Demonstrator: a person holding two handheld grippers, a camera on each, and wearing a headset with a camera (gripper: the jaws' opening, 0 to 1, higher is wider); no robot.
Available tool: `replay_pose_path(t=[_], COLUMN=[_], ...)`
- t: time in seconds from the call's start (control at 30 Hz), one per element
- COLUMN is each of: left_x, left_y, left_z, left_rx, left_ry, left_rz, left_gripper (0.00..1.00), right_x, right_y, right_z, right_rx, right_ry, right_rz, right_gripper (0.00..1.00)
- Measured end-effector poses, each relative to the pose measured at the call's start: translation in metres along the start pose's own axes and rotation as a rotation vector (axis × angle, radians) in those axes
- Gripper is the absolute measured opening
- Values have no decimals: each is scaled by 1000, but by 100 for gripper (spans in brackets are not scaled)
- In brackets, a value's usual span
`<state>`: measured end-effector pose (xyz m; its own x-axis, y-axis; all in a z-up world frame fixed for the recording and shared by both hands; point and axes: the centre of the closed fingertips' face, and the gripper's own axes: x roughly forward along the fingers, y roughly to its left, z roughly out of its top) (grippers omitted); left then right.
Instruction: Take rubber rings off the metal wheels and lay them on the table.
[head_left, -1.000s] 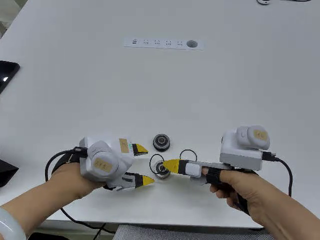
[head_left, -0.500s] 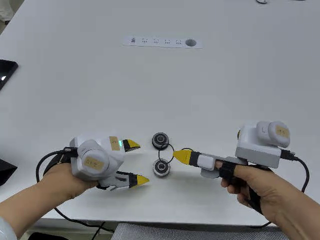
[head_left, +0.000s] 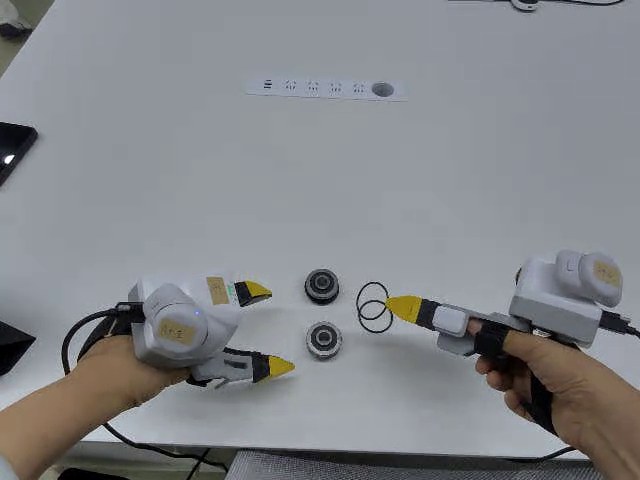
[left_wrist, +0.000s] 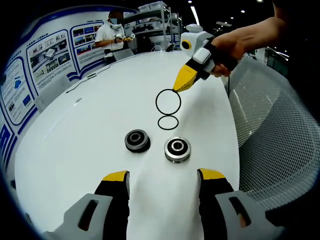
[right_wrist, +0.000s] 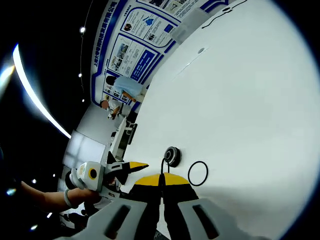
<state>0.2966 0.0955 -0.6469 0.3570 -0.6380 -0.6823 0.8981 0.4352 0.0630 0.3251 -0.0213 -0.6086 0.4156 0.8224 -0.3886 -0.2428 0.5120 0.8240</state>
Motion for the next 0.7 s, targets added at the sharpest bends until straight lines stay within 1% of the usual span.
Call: replay_pose_path(t=[0.17, 0.27, 0.33, 0.5, 0.6, 0.7], left_x=[-1, -1, -2, -2, -2, -2], left_y=[1, 1, 1, 1, 1, 1], left_z=[-2, -3, -4, -4, -5, -5], left_rx=[-2, -3, -2, -2, -2, -3], left_ry=[3, 5, 7, 9, 10, 11], left_rz=[1, 1, 1, 0, 0, -2], left_gripper=[55, 55, 55, 54, 54, 54], right_x=[5, 7, 10, 15, 16, 17], right_y=[-19, -25, -32, -35, -37, -45], right_z=[-2, -6, -7, -8, -10, -12], right_rx=[47, 62, 77, 118, 118, 121], right_ry=[-3, 5, 8, 4, 11, 15], right_rz=[-21, -34, -38, -29, -42, -66], right_gripper=[2, 2, 2, 2, 2, 2])
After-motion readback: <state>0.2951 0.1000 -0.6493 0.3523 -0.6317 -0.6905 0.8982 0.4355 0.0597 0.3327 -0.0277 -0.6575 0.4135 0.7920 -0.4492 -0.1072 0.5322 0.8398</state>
